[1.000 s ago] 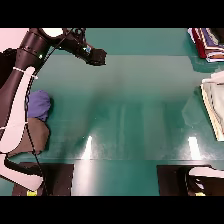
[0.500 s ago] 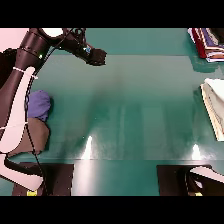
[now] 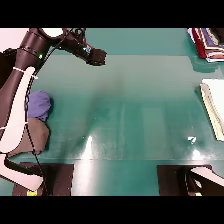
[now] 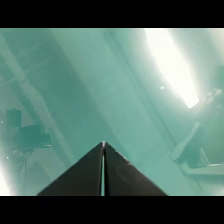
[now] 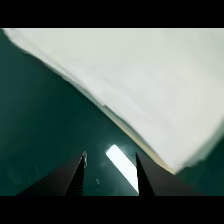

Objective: Fold the shirts.

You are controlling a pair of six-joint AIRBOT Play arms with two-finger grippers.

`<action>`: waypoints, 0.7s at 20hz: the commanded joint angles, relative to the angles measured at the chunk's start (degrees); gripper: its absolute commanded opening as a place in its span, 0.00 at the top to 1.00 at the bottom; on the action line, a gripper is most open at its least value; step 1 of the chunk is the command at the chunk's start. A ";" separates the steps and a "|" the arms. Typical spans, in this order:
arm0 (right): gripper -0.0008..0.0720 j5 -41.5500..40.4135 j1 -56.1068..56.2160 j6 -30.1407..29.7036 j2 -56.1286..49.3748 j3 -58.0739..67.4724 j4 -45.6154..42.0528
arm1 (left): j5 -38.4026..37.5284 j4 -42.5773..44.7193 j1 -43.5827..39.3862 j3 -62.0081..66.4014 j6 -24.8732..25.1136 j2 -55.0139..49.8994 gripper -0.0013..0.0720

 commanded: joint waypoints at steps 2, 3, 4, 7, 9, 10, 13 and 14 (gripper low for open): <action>0.46 -0.90 14.78 0.20 0.24 2.29 11.96 | -1.27 -0.04 -0.04 0.00 -0.07 0.04 0.95; 0.46 -1.05 19.67 0.20 0.26 2.78 12.07 | -1.25 -0.04 -0.04 0.00 -0.07 0.04 0.95; 0.46 -1.05 25.09 0.17 0.24 3.23 12.00 | -0.85 -0.04 -0.04 0.00 -0.07 0.04 0.95; 0.53 -2.32 39.91 0.15 0.24 3.19 11.56 | 0.87 -0.04 -0.04 0.00 -0.07 0.04 0.95; 0.84 -3.93 47.93 -0.02 0.24 3.19 11.58 | 1.05 -0.04 -0.04 0.00 -0.07 0.04 0.95; 0.97 -4.79 51.63 -0.31 0.24 3.19 11.54 | 1.03 -0.04 -0.04 0.00 -0.07 0.04 0.95; 0.97 -6.25 59.21 -1.60 0.24 3.19 11.54 | 1.03 -0.04 -0.04 0.00 -0.07 0.04 0.95; 0.97 -6.23 60.57 -1.60 0.24 3.19 11.54 | 1.03 -0.04 -0.04 0.00 -0.07 0.04 0.95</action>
